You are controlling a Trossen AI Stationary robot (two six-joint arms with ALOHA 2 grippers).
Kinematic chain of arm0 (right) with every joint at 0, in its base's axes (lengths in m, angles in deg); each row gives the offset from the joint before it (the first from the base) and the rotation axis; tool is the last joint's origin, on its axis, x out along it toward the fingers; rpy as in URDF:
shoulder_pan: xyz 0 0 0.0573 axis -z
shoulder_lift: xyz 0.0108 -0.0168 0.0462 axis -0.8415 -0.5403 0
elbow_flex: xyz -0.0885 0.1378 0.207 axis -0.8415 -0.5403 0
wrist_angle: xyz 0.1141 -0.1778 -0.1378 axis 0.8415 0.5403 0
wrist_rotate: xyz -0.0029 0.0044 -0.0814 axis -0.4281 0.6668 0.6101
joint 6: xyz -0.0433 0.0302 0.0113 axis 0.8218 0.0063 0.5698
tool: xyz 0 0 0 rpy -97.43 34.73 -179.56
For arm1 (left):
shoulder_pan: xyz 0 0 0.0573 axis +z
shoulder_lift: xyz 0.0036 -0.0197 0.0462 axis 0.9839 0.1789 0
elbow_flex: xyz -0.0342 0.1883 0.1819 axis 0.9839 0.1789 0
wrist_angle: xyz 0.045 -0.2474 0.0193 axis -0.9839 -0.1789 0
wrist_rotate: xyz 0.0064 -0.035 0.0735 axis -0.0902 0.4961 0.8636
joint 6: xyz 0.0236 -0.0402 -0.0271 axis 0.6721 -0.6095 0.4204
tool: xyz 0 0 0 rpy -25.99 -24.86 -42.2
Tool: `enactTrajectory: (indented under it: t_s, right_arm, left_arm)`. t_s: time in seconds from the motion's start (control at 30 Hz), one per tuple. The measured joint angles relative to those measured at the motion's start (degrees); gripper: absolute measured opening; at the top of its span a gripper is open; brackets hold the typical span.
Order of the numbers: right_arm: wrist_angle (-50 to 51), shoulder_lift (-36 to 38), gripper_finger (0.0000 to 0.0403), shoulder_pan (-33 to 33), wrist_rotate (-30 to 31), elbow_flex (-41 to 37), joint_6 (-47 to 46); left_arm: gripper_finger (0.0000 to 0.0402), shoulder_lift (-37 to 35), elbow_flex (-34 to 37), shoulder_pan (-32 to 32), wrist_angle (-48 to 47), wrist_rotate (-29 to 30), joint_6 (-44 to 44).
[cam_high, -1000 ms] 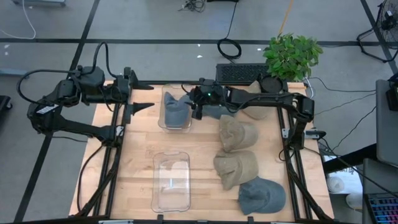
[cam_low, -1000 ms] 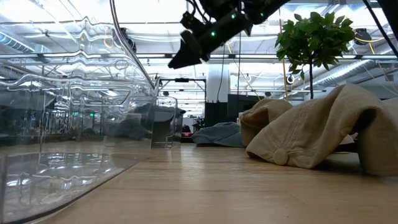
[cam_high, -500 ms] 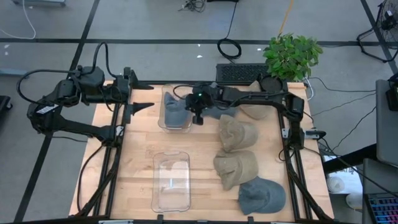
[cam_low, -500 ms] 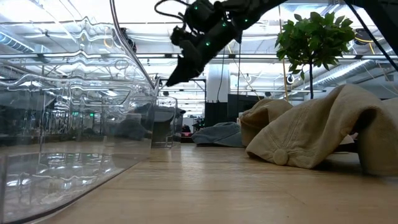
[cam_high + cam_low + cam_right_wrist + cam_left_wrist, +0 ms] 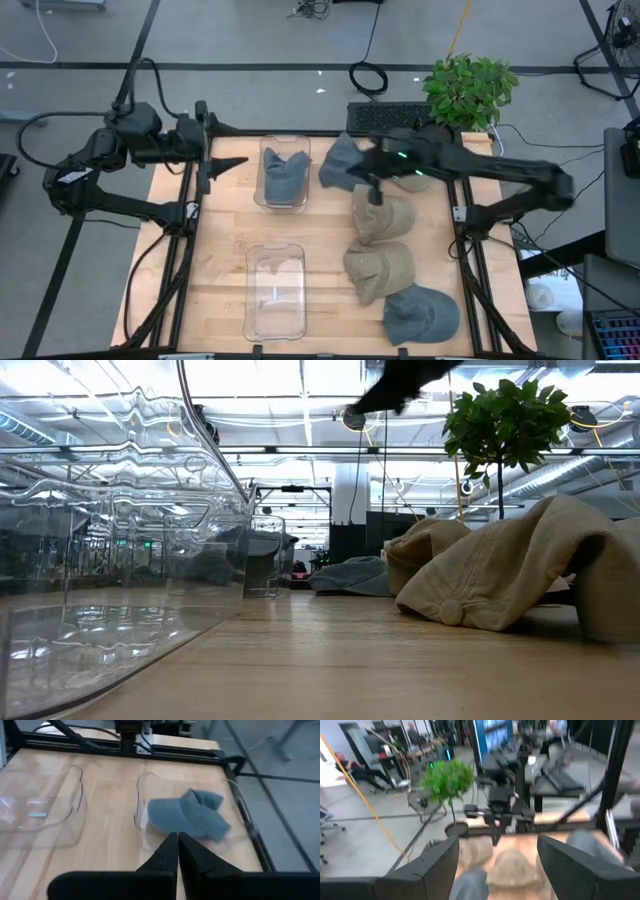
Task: Stack caps by color
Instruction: Put the top right blue cap into the top transparent bin
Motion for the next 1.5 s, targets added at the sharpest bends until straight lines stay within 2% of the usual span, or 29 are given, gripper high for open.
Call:
enactTrajectory:
  t_s: [0.1, 0.23, 0.37, 0.53, 0.67, 0.8, 1.1, 1.2, 1.27, 1.37, 1.43, 1.5]
  right_arm:
    - [-4.6, 10.2, 0.0, -0.9, 3.5, -8.4, -3.1]
    - [-11.2, 22.6, 0.0, -1.1, 3.7, -19.2, -4.8]
    - [-16.9, 31.3, 0.0, -1.1, 3.7, -27.9, -5.3]
    - [-19.4, 38.3, 0.0, -1.1, 4.1, -34.3, -5.3]
    - [-25.1, 40.9, 0.0, -1.1, 7.0, -37.6, -5.3]
    - [-29.6, 42.0, 0.0, -1.1, 8.0, -39.9, -5.3]
    - [-31.4, 41.7, 0.0, -1.1, 8.0, -43.7, -5.3]
    - [-31.5, 41.7, 0.0, -1.1, 8.0, -46.1, -5.3]
    - [-31.7, 41.7, 0.0, -1.1, 8.0, -48.0, -5.3]
    - [-31.8, 41.7, 0.0, -1.1, 8.0, -51.7, -5.3]
    - [-31.8, 41.7, 0.0, -1.1, 8.0, -54.7, -5.3]
    - [-32.1, 41.7, 0.0, -1.1, 8.0, -58.0, -5.2]
  left_arm:
    - [0.0273, 0.0, 0.0, 0.0, 3.0, 0.0, -1.4]
    - [0.0273, 0.0, 0.0, 0.0, 5.9, 0.0, -6.1]
    - [0.0273, 0.8, 0.0, 0.0, 5.1, 1.0, -10.2]
    - [0.0274, 2.3, 0.0, 0.0, 4.7, 1.5, -10.6]
    - [0.0274, 3.6, 0.0, 0.0, 7.0, 2.8, -11.5]
    - [0.0274, 4.8, 0.0, 0.0, 7.4, 8.7, -10.0]
    - [0.0273, 10.0, 0.0, 0.0, 5.3, 9.0, -7.6]
    - [0.0273, 11.7, 0.0, 0.0, 0.6, 9.0, -7.5]
    - [0.0273, 13.0, 0.0, 0.1, -6.0, 9.3, -7.6]
    - [0.0269, 15.3, 0.0, 0.5, -14.8, 13.9, -9.5]
    - [0.0254, 16.7, 0.0, 0.6, -17.1, 16.5, -10.5]
    - [0.0232, 17.5, 0.0, 0.7, -17.2, 16.5, -9.9]
